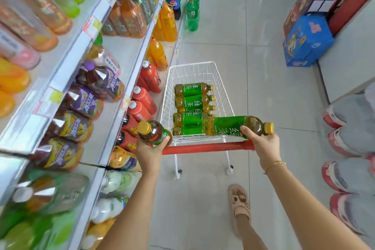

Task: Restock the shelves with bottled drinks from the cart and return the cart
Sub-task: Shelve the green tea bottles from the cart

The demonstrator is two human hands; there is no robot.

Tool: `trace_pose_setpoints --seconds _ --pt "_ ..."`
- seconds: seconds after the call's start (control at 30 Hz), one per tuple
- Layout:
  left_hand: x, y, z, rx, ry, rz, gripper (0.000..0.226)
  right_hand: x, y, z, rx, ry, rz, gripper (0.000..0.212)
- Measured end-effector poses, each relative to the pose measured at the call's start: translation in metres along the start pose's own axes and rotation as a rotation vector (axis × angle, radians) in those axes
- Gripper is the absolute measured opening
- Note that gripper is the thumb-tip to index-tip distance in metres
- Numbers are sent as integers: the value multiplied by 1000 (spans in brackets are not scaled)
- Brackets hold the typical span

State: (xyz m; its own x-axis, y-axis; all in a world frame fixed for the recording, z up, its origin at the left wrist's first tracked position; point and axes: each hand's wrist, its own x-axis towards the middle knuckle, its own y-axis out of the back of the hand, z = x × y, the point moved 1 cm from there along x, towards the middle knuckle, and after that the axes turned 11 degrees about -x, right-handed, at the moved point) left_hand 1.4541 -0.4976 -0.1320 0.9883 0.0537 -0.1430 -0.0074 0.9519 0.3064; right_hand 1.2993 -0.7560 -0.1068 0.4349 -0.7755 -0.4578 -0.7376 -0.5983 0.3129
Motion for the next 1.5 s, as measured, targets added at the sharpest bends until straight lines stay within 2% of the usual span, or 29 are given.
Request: trace_pose_setpoints --seconds 0.17,0.37,0.6,0.8,1.07,1.27,1.33,1.5 --pt "-33 56 -26 -3 12 -62 58 -67 -11 8 -160 227 -1 58" --pt "-91 90 -35 -59 55 -80 47 -122 -17 19 -262 276 -140 54" --pt "-150 123 -50 -57 14 -54 48 -178 7 57 -200 263 -179 31" --pt "-190 146 -62 -5 -11 -60 52 -213 30 87 -226 234 -231 27" --pt "-244 181 -83 -26 19 -23 49 -263 20 115 -290 300 -346 29" --pt "-273 214 -83 -73 129 -40 53 -304 9 102 -296 360 -456 38" --pt "-285 233 -68 -109 114 -1 47 -319 8 91 -295 397 -468 41" --pt "-318 313 -21 -161 -18 146 49 -370 -5 47 -183 554 -511 44"
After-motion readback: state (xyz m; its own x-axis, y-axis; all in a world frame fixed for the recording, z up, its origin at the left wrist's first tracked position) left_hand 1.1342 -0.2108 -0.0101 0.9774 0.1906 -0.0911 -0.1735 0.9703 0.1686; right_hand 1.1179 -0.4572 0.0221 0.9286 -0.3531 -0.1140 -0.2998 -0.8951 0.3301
